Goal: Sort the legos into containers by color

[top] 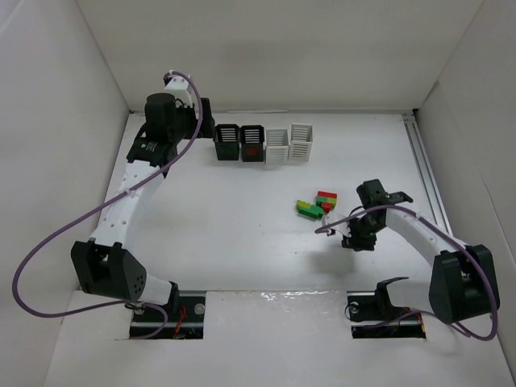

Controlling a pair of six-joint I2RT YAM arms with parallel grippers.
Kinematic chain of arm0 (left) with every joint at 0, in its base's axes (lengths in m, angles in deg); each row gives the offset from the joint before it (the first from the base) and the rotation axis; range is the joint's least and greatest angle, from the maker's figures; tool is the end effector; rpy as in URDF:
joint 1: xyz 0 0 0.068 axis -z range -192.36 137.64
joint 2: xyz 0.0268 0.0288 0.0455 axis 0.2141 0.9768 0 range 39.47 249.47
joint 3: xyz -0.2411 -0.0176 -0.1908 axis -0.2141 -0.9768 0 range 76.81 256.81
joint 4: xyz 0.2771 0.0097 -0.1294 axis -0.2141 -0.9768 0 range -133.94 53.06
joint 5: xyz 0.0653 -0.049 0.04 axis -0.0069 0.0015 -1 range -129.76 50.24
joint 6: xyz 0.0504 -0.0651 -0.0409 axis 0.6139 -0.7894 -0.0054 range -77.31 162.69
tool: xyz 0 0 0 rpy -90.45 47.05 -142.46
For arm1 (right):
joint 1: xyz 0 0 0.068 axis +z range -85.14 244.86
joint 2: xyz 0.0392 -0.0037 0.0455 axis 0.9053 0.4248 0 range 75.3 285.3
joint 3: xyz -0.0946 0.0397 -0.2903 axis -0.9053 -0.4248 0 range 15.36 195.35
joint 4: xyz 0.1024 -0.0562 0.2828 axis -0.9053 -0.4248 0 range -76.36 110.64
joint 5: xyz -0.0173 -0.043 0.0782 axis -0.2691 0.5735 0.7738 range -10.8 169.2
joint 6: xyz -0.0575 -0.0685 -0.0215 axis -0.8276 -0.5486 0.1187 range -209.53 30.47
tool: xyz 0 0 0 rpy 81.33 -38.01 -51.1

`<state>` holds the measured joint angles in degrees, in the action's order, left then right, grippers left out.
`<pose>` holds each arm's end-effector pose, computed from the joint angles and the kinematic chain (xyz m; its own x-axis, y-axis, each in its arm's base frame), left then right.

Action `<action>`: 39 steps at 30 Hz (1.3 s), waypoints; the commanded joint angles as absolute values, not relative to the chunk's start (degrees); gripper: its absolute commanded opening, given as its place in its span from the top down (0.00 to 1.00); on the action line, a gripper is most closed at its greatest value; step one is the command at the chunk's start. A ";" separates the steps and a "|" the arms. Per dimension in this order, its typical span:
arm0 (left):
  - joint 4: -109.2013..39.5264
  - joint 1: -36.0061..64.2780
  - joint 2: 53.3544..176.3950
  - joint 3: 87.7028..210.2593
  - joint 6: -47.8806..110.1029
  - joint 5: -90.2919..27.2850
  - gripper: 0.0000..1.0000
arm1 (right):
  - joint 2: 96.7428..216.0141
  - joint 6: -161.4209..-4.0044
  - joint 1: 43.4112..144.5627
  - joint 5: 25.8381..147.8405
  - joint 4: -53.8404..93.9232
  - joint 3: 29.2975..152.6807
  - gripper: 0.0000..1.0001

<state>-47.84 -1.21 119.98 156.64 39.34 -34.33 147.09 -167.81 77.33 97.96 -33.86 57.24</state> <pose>0.4069 -0.0882 0.4348 -0.2132 -0.0173 -0.9768 0.2716 0.9594 -0.0763 0.2131 0.0744 0.1535 0.0329 -0.9423 -0.3333 -0.9992 -0.0241 -0.0303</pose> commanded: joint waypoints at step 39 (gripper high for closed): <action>-45.38 -1.20 123.76 159.96 38.74 -33.26 0.14 | 154.93 -168.45 78.57 91.68 -24.89 54.91 0.66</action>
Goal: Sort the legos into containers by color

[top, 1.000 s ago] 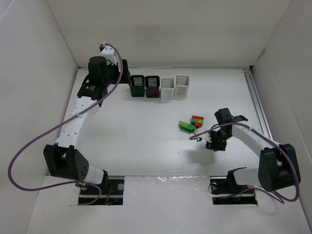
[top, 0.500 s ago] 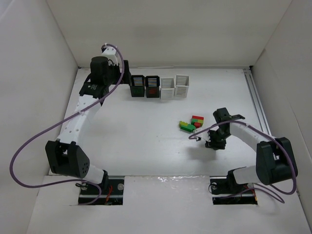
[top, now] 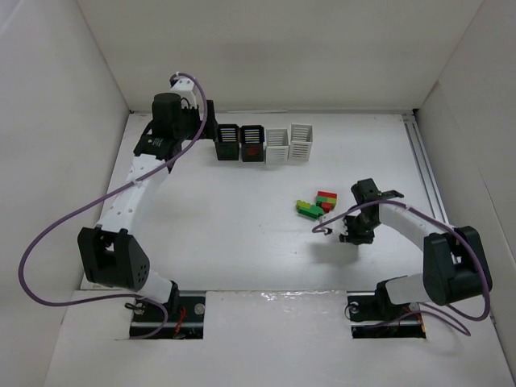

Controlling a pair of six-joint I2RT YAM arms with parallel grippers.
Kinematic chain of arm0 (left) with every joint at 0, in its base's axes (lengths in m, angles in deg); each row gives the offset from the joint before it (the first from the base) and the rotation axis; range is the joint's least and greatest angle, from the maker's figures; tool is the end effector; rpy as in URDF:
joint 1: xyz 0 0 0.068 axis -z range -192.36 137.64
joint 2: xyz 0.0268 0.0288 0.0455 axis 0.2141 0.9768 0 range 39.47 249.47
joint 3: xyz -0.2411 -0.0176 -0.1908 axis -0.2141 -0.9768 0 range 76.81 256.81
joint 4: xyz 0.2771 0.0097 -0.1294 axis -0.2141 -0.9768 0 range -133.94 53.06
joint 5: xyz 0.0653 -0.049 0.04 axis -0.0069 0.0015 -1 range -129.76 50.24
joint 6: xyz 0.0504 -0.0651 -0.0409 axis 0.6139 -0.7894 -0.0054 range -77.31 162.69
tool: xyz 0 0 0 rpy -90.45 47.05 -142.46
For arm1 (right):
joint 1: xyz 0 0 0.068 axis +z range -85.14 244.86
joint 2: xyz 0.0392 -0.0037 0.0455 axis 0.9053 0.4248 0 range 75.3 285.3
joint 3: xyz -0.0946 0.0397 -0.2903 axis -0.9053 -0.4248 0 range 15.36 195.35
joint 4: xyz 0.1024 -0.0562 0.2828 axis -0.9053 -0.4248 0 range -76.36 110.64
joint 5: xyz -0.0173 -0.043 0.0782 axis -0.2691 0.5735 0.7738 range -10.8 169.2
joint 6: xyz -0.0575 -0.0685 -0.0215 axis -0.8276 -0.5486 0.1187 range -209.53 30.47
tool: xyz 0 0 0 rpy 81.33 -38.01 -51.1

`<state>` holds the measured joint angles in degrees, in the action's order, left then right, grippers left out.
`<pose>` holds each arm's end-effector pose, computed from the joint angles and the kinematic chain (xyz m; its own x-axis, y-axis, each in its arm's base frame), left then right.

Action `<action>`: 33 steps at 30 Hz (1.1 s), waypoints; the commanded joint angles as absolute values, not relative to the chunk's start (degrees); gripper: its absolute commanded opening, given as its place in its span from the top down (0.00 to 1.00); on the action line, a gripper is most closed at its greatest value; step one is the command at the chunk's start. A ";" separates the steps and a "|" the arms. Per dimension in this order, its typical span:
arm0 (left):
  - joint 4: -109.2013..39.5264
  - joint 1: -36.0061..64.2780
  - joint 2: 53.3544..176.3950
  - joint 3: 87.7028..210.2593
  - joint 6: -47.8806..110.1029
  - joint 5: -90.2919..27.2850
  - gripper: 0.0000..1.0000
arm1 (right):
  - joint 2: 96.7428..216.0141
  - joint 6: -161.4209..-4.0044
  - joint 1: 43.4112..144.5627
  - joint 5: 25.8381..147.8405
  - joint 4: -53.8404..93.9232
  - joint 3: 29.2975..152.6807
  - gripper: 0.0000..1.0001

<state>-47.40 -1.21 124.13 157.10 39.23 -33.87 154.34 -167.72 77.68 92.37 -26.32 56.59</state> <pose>0.4288 -0.0932 0.4101 -0.2682 -0.0083 -0.9633 0.2742 0.9579 -0.0846 0.2343 0.0726 0.1227 0.0327 -0.9700 -0.2408 -0.9988 -0.0230 -0.0428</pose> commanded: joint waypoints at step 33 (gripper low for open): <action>-47.06 -5.86 130.70 167.25 39.26 -33.79 0.11 | 183.39 -94.63 87.10 116.99 3.76 124.77 0.92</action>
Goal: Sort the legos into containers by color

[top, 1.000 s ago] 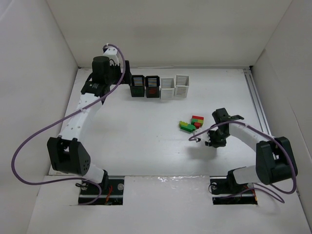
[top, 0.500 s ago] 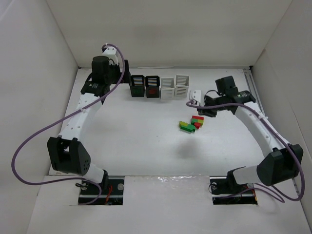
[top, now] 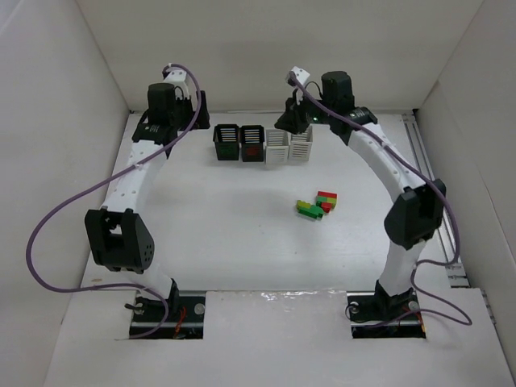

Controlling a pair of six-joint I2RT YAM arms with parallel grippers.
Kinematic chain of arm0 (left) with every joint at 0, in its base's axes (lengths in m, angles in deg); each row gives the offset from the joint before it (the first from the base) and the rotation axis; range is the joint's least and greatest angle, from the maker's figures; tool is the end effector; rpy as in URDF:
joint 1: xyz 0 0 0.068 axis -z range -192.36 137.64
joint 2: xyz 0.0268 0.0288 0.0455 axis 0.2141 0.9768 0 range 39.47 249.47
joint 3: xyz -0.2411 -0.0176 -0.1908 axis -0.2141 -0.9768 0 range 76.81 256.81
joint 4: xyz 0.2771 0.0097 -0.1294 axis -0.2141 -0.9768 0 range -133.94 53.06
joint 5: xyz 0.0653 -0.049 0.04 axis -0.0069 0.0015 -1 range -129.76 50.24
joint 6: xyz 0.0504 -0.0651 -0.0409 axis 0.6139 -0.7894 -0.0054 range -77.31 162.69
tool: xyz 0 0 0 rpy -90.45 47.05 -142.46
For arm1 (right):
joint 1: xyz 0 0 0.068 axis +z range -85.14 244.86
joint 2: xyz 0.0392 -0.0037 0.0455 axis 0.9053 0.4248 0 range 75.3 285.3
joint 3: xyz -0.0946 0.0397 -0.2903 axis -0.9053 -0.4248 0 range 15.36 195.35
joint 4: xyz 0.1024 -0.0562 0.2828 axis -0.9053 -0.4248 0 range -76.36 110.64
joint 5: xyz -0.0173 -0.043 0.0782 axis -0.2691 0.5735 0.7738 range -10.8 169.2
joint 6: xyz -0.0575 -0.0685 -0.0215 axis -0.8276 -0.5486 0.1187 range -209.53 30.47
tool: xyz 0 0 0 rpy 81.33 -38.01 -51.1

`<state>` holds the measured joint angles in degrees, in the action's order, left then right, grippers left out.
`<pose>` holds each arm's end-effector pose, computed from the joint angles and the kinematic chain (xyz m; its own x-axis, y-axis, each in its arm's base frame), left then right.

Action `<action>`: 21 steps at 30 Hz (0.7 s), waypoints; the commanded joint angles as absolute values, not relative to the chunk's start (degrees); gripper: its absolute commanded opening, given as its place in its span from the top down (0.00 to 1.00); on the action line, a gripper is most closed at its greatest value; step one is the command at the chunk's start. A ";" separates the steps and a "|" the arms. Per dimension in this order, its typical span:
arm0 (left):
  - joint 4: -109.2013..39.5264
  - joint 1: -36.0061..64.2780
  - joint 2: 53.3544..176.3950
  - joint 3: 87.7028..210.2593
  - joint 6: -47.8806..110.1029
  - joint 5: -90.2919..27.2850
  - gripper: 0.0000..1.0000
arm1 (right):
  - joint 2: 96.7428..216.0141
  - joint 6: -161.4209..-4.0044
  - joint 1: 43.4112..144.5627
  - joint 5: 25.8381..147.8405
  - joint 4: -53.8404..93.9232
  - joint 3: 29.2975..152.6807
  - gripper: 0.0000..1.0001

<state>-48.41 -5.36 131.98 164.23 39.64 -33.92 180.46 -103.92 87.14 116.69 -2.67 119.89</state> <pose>0.4744 -0.0668 0.4028 -0.2941 -0.0172 -0.9556 0.2029 0.9759 -0.0800 0.4609 0.2432 0.4034 -0.1609 -0.2791 -0.9467 -0.8834 0.4685 0.0120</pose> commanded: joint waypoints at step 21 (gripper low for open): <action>-47.05 -6.39 130.70 165.06 37.77 -33.00 0.10 | 199.92 -96.03 85.07 108.29 5.88 131.90 0.92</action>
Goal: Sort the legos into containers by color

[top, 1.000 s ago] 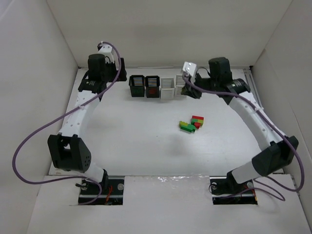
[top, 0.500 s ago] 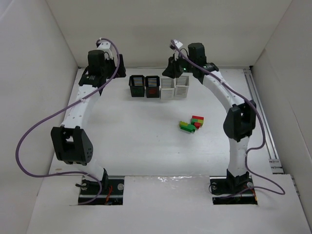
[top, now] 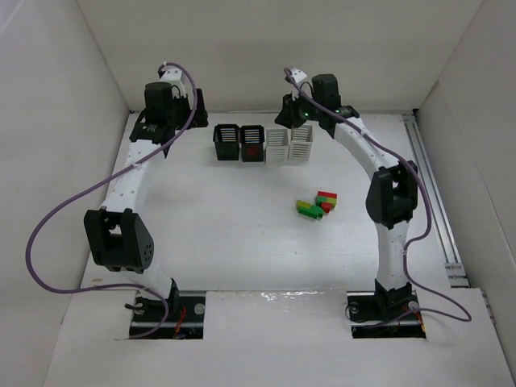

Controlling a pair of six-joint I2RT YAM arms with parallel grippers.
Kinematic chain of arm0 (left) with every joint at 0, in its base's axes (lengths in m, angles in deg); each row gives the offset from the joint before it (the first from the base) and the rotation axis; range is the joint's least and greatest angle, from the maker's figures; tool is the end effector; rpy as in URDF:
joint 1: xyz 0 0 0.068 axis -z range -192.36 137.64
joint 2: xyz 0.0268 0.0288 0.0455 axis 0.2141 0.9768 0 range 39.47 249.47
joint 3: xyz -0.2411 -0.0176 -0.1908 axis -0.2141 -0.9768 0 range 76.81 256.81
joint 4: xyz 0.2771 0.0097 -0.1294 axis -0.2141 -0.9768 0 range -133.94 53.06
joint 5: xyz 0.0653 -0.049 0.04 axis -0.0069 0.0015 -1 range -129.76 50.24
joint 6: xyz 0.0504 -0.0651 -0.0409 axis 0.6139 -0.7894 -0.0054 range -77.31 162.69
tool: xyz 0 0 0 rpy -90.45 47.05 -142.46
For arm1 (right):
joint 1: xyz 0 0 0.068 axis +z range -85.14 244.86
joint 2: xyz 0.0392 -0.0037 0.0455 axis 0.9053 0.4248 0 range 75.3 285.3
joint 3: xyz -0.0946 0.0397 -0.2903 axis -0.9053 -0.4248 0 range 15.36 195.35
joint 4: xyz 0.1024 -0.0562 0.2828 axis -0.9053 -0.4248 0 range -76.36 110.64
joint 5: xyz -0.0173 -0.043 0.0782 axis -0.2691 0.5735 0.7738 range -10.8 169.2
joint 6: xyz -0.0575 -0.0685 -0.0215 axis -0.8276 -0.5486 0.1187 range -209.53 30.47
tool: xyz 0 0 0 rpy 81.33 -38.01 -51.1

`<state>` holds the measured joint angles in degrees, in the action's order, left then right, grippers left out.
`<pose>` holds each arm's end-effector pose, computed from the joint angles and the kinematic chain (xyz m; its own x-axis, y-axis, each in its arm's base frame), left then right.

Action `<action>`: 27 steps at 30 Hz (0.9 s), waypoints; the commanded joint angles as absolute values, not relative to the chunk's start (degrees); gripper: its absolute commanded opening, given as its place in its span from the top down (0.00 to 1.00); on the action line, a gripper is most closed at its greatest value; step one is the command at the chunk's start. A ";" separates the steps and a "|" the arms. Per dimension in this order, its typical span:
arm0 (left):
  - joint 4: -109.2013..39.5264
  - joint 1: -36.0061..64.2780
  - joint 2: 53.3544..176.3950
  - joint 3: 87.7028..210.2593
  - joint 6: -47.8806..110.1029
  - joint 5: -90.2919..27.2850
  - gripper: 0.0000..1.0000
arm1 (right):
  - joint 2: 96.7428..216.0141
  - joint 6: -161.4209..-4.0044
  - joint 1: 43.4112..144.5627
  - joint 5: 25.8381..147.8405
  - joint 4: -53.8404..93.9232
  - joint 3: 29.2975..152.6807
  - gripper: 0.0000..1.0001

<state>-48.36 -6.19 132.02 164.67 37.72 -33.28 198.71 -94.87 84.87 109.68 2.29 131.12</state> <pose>0.4755 -0.0608 0.4061 -0.2935 -0.0549 -0.9544 0.1901 0.9751 -0.1145 0.5618 0.2492 0.3210 -0.3427 -0.2102 -0.9156 -0.7586 0.6369 0.1377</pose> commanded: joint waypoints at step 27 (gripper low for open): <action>-47.58 -6.39 130.79 165.05 39.44 -33.61 0.00 | 203.36 -103.15 86.22 106.62 1.92 132.43 0.64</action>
<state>-48.38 -6.21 132.00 163.53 38.88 -33.94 205.31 -102.06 85.64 106.75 1.02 133.17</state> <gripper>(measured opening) 0.997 0.363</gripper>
